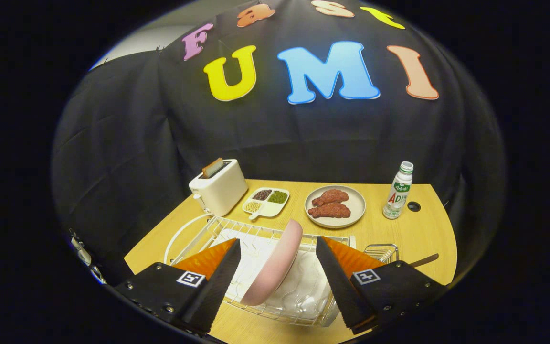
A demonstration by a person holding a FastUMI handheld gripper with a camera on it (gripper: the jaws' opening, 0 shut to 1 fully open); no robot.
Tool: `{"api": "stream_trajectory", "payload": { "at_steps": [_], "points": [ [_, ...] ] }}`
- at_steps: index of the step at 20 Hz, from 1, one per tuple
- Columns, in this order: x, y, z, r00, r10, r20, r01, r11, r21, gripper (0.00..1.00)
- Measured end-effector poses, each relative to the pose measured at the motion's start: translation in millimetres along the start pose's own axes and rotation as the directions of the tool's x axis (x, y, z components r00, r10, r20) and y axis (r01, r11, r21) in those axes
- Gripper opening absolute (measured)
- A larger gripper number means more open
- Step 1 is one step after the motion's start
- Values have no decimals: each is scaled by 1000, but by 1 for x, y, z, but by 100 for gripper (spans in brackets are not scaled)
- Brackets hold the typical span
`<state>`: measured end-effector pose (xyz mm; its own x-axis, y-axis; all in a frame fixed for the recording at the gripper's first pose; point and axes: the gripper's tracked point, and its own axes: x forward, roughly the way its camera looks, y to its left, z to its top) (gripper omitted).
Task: Take the plate from the dish rack, then take the spoon from the basket and place it into the plate.
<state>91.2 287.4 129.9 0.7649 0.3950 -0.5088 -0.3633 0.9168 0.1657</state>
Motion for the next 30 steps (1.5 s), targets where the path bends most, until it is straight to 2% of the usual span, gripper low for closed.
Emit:
{"api": "stream_trajectory", "payload": {
  "at_steps": [6,11,16,18,20,21,22,24,26,30],
  "points": [
    [45,4,-23,976,35,-215,-18,997,79,97],
    [67,10,-49,922,81,-378,-15,985,175,97],
    [77,7,-69,866,91,-492,17,977,212,96],
    [81,7,-73,850,96,-518,23,975,220,75],
    [83,6,-80,830,90,-550,45,973,227,74],
    [82,8,-81,824,95,-558,47,971,234,59],
    [83,8,-83,820,88,-566,49,974,221,55],
    [88,7,-91,803,81,-590,52,977,205,54],
    [73,-5,-90,779,26,-626,98,982,162,53],
    [74,-5,-89,769,10,-639,108,983,145,51]
  ]
}}
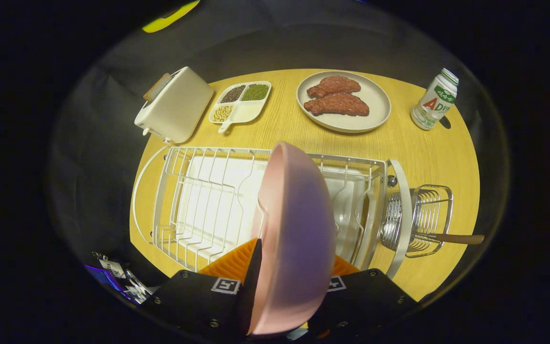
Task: Take the plate from the dish rack, then take the spoon from the basket and place it into the plate.
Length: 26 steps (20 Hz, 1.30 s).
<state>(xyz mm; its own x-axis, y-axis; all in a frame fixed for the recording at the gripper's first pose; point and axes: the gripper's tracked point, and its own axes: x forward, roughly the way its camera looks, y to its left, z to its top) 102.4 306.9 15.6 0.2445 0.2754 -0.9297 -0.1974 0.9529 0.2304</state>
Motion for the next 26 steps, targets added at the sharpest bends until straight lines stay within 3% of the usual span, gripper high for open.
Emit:
{"api": "stream_trajectory", "payload": {
  "at_steps": [11,16,21,26],
  "points": [
    [-25,-10,10,991,-130,-41,124,983,-139,45],
    [-29,-21,21,985,-169,-33,163,977,-138,34],
    [-33,-24,20,978,-204,-49,190,958,-213,33],
    [-34,-20,38,968,-248,-34,223,917,-332,33]
  ]
}}
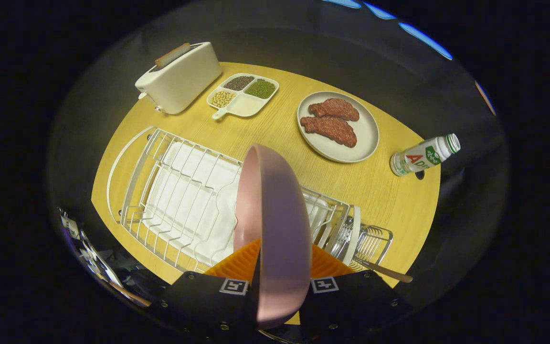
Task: Take the plate from the dish rack, then take the spoon from the basket and place it into the plate.
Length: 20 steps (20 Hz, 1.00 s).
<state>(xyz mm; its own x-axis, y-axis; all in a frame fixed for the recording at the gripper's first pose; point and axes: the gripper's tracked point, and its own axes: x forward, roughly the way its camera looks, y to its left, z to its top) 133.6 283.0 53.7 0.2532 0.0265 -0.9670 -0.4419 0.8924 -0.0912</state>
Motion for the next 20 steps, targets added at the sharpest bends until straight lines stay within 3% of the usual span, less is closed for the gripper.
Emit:
{"api": "stream_trajectory", "payload": {
  "at_steps": [11,20],
  "points": [
    [-1,-1,8,1000,6,1,-6,999,-48,33],
    [-3,4,26,1000,-19,7,20,976,-219,33]
  ]
}}
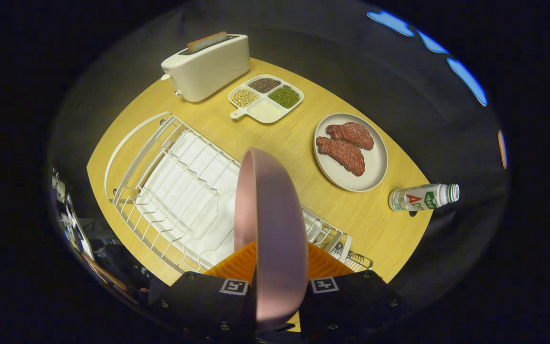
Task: Take the plate from the dish rack, then take the spoon from the basket and place it into the plate.
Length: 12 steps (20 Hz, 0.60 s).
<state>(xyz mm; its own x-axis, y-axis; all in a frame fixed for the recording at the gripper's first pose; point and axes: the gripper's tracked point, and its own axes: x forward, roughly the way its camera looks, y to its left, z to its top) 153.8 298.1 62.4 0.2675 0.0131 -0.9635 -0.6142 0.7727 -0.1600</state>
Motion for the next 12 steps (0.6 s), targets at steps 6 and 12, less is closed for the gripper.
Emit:
{"api": "stream_trajectory", "payload": {
  "at_steps": [6,12],
  "points": [
    [-7,-3,4,1000,7,10,-7,1000,7,30],
    [-30,2,-17,992,110,66,-119,983,141,30]
  ]
}}
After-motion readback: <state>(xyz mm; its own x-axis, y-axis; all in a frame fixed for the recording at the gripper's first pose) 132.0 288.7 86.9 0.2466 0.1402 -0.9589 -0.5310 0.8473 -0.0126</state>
